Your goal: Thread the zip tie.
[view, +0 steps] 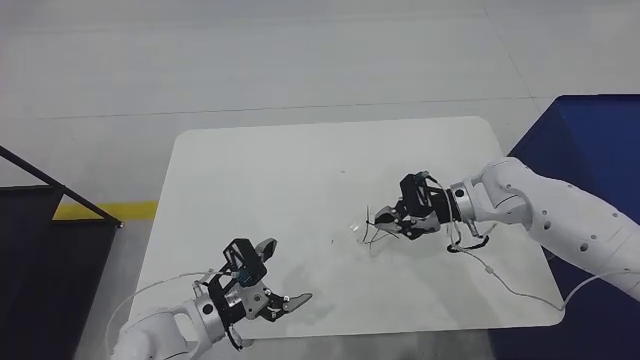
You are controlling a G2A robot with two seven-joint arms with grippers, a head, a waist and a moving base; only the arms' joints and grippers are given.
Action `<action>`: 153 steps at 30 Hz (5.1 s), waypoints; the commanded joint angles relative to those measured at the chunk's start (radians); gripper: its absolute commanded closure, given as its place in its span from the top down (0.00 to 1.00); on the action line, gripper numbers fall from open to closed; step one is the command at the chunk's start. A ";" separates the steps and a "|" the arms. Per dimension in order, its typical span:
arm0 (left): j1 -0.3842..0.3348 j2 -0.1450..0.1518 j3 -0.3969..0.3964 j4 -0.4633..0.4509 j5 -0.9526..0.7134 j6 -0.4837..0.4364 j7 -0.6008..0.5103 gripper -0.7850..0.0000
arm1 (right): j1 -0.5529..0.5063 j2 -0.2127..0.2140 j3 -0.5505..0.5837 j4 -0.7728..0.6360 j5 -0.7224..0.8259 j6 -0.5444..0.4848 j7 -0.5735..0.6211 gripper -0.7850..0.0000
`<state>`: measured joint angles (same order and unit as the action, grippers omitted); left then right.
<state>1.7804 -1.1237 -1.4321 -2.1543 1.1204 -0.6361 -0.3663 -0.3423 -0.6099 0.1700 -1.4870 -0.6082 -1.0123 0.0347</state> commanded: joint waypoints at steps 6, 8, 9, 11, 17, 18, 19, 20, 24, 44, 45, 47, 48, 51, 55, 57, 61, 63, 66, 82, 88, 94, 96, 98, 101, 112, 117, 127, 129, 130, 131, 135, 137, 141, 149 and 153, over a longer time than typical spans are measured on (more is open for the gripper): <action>0.003 0.000 -0.001 0.000 0.004 0.000 0.033 1.00 | 0.000 0.000 0.000 0.000 -0.001 0.000 -0.001 0.00; 0.003 0.000 -0.001 0.000 0.004 0.000 0.033 1.00 | 0.000 0.000 0.000 0.000 -0.001 0.000 -0.001 0.00; 0.003 0.000 -0.001 0.000 0.004 0.000 0.033 1.00 | 0.000 0.000 0.000 0.000 -0.001 0.000 -0.001 0.00; 0.003 0.000 -0.001 0.000 0.004 0.000 0.033 1.00 | 0.000 0.000 0.000 0.000 -0.001 0.000 -0.001 0.00; -0.069 -0.005 0.078 0.069 -0.247 -0.039 0.002 1.00 | -0.094 -0.026 0.000 -0.013 0.382 0.000 0.142 0.00; -0.091 -0.006 0.093 0.090 -0.317 -0.044 -0.007 1.00 | -0.098 -0.034 0.000 -0.009 0.467 0.000 0.219 0.00; -0.116 -0.006 0.105 0.108 -0.377 -0.046 -0.030 1.00 | -0.096 -0.044 0.000 -0.003 0.559 0.000 0.291 0.00; -0.143 -0.007 0.112 0.126 -0.437 -0.040 -0.054 1.00 | -0.098 -0.053 0.000 0.014 0.657 0.000 0.379 0.00; -0.143 -0.007 0.112 0.126 -0.437 -0.040 -0.054 1.00 | -0.098 -0.053 0.000 0.014 0.657 0.000 0.379 0.00; -0.288 -0.013 0.237 0.195 -0.655 0.017 -0.175 0.47 | -0.154 -0.058 0.036 -0.084 0.658 0.000 0.466 0.00; -0.290 -0.013 0.250 0.195 -0.643 0.020 -0.185 0.47 | -0.156 -0.058 0.040 -0.086 0.662 0.000 0.474 0.00; -0.296 -0.014 0.263 0.197 -0.630 0.030 -0.183 0.44 | -0.158 -0.057 0.051 -0.087 0.664 0.000 0.491 0.00; -0.298 -0.014 0.266 0.198 -0.619 0.036 -0.182 0.44 | -0.161 -0.056 0.057 -0.088 0.668 0.000 0.496 0.00; -0.302 -0.014 0.279 0.196 -0.562 0.060 -0.166 0.36 | -0.169 -0.054 0.072 -0.095 0.679 0.000 0.511 0.00; -0.306 -0.015 0.294 0.204 -0.560 0.062 -0.150 0.19 | -0.185 -0.053 0.091 -0.099 0.683 0.000 0.527 0.00; -0.306 -0.014 0.296 0.204 -0.558 0.063 -0.148 0.15 | -0.193 -0.054 0.100 -0.098 0.684 0.000 0.531 0.00; -0.301 -0.011 0.295 0.200 -0.559 0.058 -0.147 0.00 | -0.207 -0.056 0.118 -0.094 0.685 0.000 0.538 0.00; -0.299 -0.009 0.293 0.197 -0.557 0.057 -0.147 0.00 | -0.214 -0.057 0.127 -0.093 0.687 0.000 0.542 0.00; -0.295 -0.008 0.293 0.196 -0.559 0.057 -0.145 0.00 | -0.222 -0.059 0.140 -0.092 0.688 0.000 0.552 0.00; -0.266 0.002 0.246 0.206 -0.660 0.023 -0.042 0.00 | -0.291 -0.042 0.275 -0.092 0.705 0.000 0.496 1.00; -0.252 0.003 0.239 0.192 -0.686 0.009 -0.003 0.00 | -0.350 -0.031 0.310 -0.149 0.643 0.000 0.499 1.00; -0.260 0.001 0.263 0.184 -0.667 0.009 0.005 0.00 | -0.375 -0.040 0.331 -0.175 0.664 0.000 0.493 0.80; -0.260 0.001 0.270 0.185 -0.670 0.005 0.003 0.00 | -0.381 -0.042 0.343 -0.176 0.666 0.000 0.490 0.53; -0.261 0.001 0.275 0.186 -0.673 0.003 0.002 0.00 | -0.390 -0.043 0.353 -0.178 0.667 0.000 0.492 0.36; -0.264 0.001 0.282 0.195 -0.685 0.000 0.007 0.00 | -0.402 -0.045 0.362 -0.189 0.689 0.000 0.509 0.18; -0.275 0.001 0.283 0.197 -0.677 0.008 0.022 0.00 | -0.428 -0.055 0.413 -0.190 0.743 0.000 0.602 0.00; -0.274 0.002 0.292 0.195 -0.669 0.006 0.023 0.00 | -0.443 -0.063 0.437 -0.190 0.761 0.000 0.633 0.00; -0.274 0.003 0.298 0.190 -0.668 -0.002 0.023 0.00 | -0.473 -0.079 0.486 -0.180 0.789 0.000 0.694 0.00; -0.273 0.004 0.297 0.190 -0.670 -0.003 0.025 0.00 | -0.478 -0.082 0.495 -0.177 0.796 0.000 0.706 0.00; -0.272 0.004 0.297 0.190 -0.670 -0.004 0.024 0.00 | -0.481 -0.084 0.498 -0.177 0.799 0.000 0.714 0.00; -0.272 0.005 0.297 0.189 -0.670 -0.004 0.023 0.00 | -0.483 -0.086 0.503 -0.177 0.803 0.000 0.722 0.00; -0.271 0.006 0.299 0.186 -0.672 -0.002 0.016 1.00 | -0.490 -0.091 0.525 -0.168 0.826 0.000 0.753 0.00; -0.271 0.007 0.297 0.181 -0.665 -0.010 0.015 1.00 | -0.494 -0.092 0.541 -0.156 0.841 0.000 0.764 0.00; -0.247 0.010 0.273 0.173 -0.657 -0.043 0.067 1.00 | -0.508 -0.095 0.573 -0.118 0.874 0.000 0.770 0.00; -0.237 0.011 0.260 0.178 -0.648 -0.041 0.087 1.00 | -0.515 -0.095 0.586 -0.104 0.881 0.006 0.769 0.00; -0.237 0.011 0.260 0.178 -0.648 -0.041 0.087 1.00 | -0.545 -0.087 0.618 -0.052 0.961 0.000 0.745 0.00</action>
<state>1.5438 -1.1130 -1.1720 -1.9759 0.4724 -0.6775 -0.2797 -0.8816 -0.7017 0.7706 -1.5659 0.3100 -1.0096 0.7810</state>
